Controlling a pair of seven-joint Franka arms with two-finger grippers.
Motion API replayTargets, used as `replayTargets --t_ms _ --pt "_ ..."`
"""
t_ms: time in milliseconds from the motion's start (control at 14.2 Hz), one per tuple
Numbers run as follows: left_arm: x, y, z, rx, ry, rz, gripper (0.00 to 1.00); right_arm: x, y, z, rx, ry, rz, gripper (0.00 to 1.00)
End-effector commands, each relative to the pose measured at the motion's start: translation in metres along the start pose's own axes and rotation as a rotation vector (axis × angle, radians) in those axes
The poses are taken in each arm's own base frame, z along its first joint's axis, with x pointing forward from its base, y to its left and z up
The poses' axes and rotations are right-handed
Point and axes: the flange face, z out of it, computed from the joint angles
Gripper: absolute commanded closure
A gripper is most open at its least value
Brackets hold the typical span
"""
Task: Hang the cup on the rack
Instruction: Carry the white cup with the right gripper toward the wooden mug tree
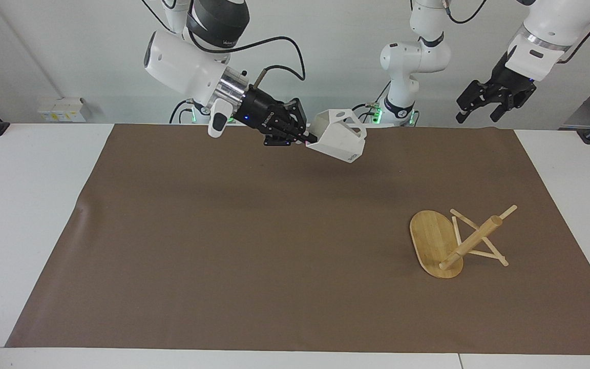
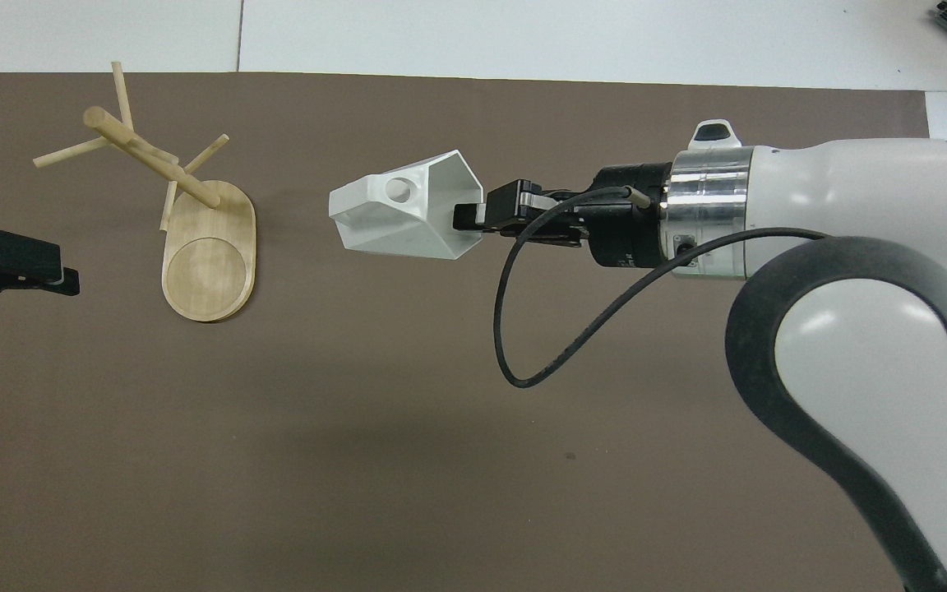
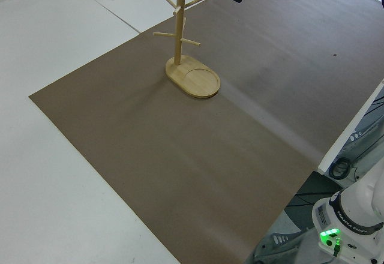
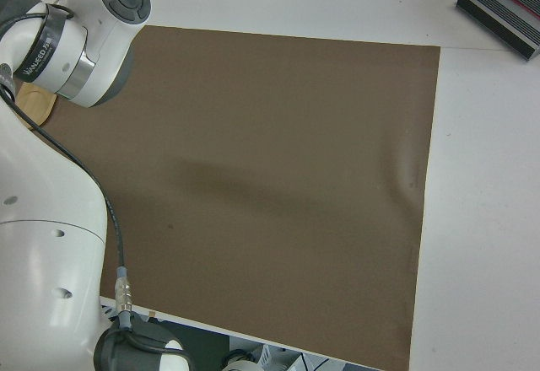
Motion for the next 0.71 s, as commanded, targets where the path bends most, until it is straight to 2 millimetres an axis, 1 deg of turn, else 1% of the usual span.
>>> replayTargets --t_ms 0,71,141,212,283,424,495,636 --pt "0.001 0.013 0.005 -0.099 -0.019 -0.197 0.00 -0.023 -0.006 0.014 0.050 -0.012 -0.039 1.00" --pt "0.003 0.017 0.003 -0.134 -0.023 -0.278 0.00 -0.025 -0.007 0.018 0.064 -0.016 -0.040 1.00" --pt "0.004 0.027 0.006 -0.154 -0.038 -0.352 0.00 -0.024 -0.008 0.019 0.076 -0.004 -0.040 1.00" --pt "0.007 0.036 0.009 -0.163 -0.047 -0.432 0.00 -0.026 -0.010 0.026 0.091 0.006 -0.034 1.00" --pt "0.007 0.045 0.006 -0.189 -0.049 -0.520 0.00 -0.028 -0.012 0.031 0.107 0.024 -0.023 1.00" --pt "0.009 0.052 0.003 -0.243 -0.070 -0.688 0.00 -0.036 -0.021 0.045 0.119 0.045 -0.017 1.00" --pt "0.006 0.059 0.003 -0.252 -0.093 -0.763 0.00 -0.039 -0.020 0.050 0.111 0.060 -0.013 1.00" --pt "0.005 0.063 0.002 -0.275 -0.134 -0.911 0.00 -0.044 -0.023 0.057 0.110 0.060 -0.017 1.00"
